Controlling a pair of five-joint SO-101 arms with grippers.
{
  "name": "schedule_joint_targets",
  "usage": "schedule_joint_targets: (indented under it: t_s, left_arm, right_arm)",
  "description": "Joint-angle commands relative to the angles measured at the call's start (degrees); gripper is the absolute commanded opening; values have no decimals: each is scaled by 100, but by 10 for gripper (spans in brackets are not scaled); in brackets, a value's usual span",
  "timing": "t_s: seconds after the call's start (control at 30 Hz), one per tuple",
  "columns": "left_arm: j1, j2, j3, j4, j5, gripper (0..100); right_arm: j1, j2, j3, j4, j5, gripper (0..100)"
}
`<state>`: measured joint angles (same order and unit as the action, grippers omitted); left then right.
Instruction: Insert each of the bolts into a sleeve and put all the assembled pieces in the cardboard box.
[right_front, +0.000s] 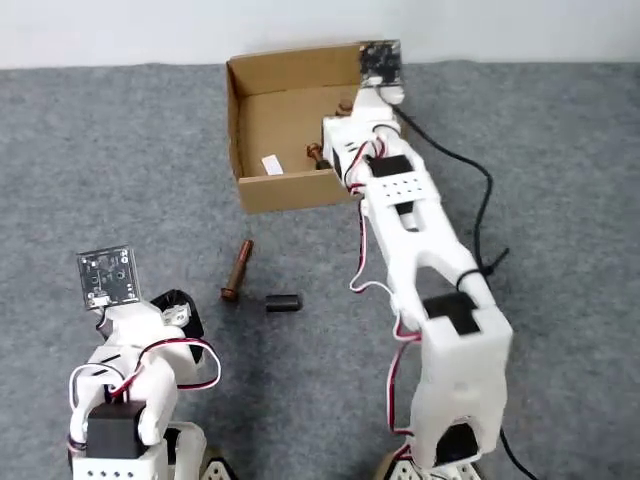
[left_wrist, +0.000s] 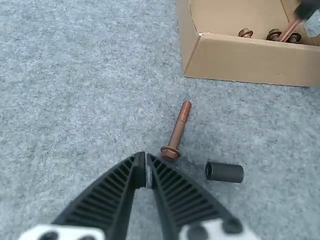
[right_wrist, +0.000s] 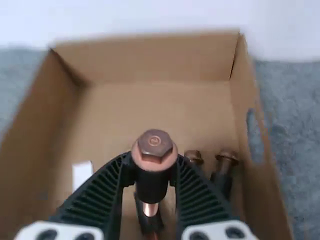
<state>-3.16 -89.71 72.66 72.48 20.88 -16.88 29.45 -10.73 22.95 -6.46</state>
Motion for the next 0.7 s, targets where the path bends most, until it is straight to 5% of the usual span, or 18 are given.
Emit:
schedule_joint_targets:
  t_s: [0.0, 0.33, 0.67]
  left_arm:
    - [-26, 9, -31, -141, -70, 5]
    - [-26, 9, -13, -141, -70, 5]
    - [-466, 0, 48, -176, -70, 5]
  right_arm:
    - [48, 330, -721, 391, 484, 11]
    - [13, 576, -1758, 1807, 607, 205]
    - [-57, -681, -1916, 3354, 651, 21]
